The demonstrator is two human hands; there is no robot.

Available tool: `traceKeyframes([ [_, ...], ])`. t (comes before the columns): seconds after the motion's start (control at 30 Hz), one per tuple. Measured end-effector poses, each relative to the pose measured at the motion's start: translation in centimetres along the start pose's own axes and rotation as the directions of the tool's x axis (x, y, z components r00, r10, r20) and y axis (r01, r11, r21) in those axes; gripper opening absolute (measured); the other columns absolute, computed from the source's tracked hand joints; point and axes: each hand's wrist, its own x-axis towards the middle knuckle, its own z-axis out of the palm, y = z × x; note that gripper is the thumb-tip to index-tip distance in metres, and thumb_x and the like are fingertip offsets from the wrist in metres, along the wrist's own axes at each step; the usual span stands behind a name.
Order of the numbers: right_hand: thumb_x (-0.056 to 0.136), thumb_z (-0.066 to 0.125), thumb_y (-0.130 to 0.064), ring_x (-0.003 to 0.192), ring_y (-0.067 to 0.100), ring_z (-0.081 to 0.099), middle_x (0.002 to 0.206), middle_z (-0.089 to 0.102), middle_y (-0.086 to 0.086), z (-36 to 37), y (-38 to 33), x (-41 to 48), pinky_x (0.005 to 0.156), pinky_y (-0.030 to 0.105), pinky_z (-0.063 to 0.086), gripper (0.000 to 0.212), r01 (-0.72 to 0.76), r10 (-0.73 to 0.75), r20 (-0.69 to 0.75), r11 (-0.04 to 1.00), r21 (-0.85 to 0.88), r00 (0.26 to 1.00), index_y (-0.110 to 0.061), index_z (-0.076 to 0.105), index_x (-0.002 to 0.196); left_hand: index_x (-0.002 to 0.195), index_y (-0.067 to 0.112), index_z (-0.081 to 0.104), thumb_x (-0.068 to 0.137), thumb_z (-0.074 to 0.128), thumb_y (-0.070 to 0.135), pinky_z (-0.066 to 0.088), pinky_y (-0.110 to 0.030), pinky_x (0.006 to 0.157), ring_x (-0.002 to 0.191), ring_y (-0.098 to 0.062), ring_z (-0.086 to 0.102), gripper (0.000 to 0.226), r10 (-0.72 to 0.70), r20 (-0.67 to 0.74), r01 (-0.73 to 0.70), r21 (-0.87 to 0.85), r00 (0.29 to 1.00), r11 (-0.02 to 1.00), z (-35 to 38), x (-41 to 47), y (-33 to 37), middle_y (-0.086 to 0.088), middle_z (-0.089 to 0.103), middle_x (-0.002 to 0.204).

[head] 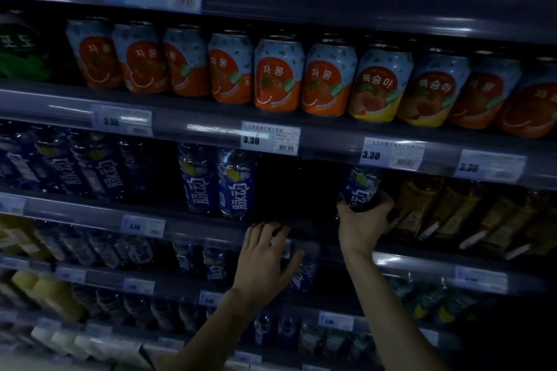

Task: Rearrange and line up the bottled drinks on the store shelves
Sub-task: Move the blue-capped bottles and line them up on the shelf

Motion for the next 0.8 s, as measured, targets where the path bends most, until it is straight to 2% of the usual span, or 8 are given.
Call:
traceKeyframes([
  [0.07,0.068,0.081,-0.007,0.09,0.007,0.055,0.107,0.054,-0.001,-0.2,-0.1,-0.4,0.068,-0.003,0.04,0.072,-0.005,0.005,0.022,1.0,-0.009,1.0,-0.008,0.041,0.127,0.123,0.013,0.059,0.093,0.045,0.052,0.041,-0.047,0.101,0.114,-0.029,0.051,0.051,-0.007,0.014,0.007,-0.007,1.0,1.0,-0.3,0.0,0.1,-0.006,0.058,0.119],
  [0.23,0.071,0.082,-0.015,0.084,-0.025,0.05,0.098,0.052,-0.017,-0.5,-0.4,-1.9,0.065,-0.004,0.038,0.068,0.003,-0.003,0.054,1.0,0.0,0.999,-0.01,0.042,0.126,0.132,0.015,0.05,0.093,0.034,0.059,0.033,-0.043,0.108,0.124,-0.025,0.044,0.061,-0.042,0.091,0.045,-0.036,0.995,0.998,-1.1,0.2,0.0,-0.003,0.055,0.128],
  [0.4,0.073,0.082,-0.018,0.083,-0.02,0.055,0.099,0.057,-0.014,-0.7,-0.8,-3.9,0.067,-0.002,0.04,0.06,0.02,-0.02,0.062,1.0,-0.005,0.998,-0.02,0.042,0.118,0.13,0.015,0.052,0.092,0.043,0.054,0.033,-0.043,0.108,0.128,-0.026,0.042,0.056,-0.023,0.063,0.028,-0.082,0.998,0.996,-2.4,-0.9,-0.4,-0.005,0.055,0.13],
  [0.57,0.069,0.084,-0.02,0.083,-0.018,0.056,0.099,0.054,-0.02,-0.6,-1.5,-5.3,0.069,-0.003,0.039,0.061,0.063,-0.063,0.008,0.998,0.017,0.998,-0.023,0.04,0.11,0.132,0.017,0.049,0.095,0.039,0.055,0.026,-0.039,0.112,0.131,-0.024,0.037,0.055,-0.053,0.083,0.06,-0.082,0.995,0.995,-4.1,-3.2,-2.2,-0.004,0.05,0.135],
  [0.67,0.069,0.085,-0.021,0.085,-0.01,0.056,0.101,0.051,-0.022,-0.6,-1.7,-6.0,0.071,-0.005,0.038,0.064,0.06,-0.059,-0.03,0.997,0.042,0.998,-0.025,0.038,0.111,0.134,0.018,0.046,0.095,0.037,0.055,0.022,-0.039,0.113,0.134,-0.022,0.032,0.055,-0.08,0.121,0.091,-0.089,0.989,0.992,-5.2,-4.6,-3.7,-0.002,0.046,0.138],
  [0.73,0.069,0.085,-0.023,0.086,-0.018,0.054,0.103,0.05,-0.023,-0.6,-1.9,-6.7,0.072,-0.005,0.037,0.067,0.063,-0.061,-0.037,0.996,0.057,0.997,-0.029,0.036,0.114,0.134,0.019,0.047,0.095,0.036,0.056,0.024,-0.04,0.112,0.133,-0.021,0.034,0.055,-0.098,0.129,0.109,-0.079,0.987,0.991,-5.9,-5.6,-4.9,-0.001,0.048,0.136],
  [0.8,0.069,0.085,-0.023,0.087,-0.022,0.051,0.107,0.053,-0.017,-0.6,-2.1,-7.0,0.074,-0.006,0.037,0.069,0.067,-0.062,-0.062,0.995,0.069,0.996,-0.028,0.035,0.116,0.133,0.02,0.048,0.095,0.034,0.058,0.025,-0.041,0.111,0.132,-0.021,0.035,0.056,-0.118,0.131,0.127,-0.07,0.984,0.989,-6.4,-6.4,-6.1,0.001,0.049,0.136],
])
